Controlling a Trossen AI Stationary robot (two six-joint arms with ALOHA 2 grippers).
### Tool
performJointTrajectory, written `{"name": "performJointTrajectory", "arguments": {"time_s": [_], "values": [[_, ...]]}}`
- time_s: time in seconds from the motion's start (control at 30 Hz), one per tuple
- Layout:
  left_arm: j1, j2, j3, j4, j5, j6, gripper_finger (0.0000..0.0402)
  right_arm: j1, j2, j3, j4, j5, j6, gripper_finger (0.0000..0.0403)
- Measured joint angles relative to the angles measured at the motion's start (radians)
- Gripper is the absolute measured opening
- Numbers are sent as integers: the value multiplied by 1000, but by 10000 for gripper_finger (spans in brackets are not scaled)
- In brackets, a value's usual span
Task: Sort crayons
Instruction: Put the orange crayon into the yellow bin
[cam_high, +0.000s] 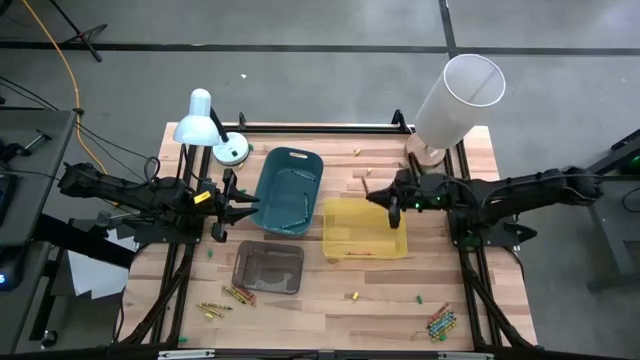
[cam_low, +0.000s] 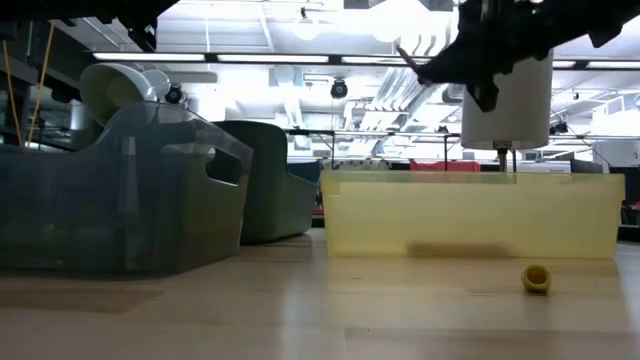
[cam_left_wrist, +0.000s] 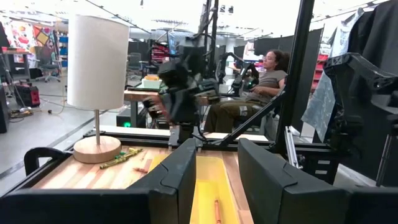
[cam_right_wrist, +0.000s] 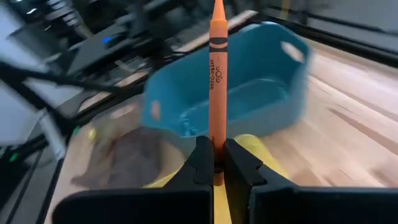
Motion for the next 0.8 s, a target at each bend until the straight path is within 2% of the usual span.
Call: {"name": "performJointTrajectory", "arguments": {"time_s": [0.17, 0.47, 0.8], "values": [[0, 0, 0, 0, 0, 0, 106, 55, 30, 0, 32, 32, -47, 0], [0, 0, 0, 0, 0, 0, 106, 63, 62, 0, 50, 49, -50, 0], [0, 0, 0, 0, -10, 11, 106, 106, 181, 0, 215, -14, -85, 0]]}}
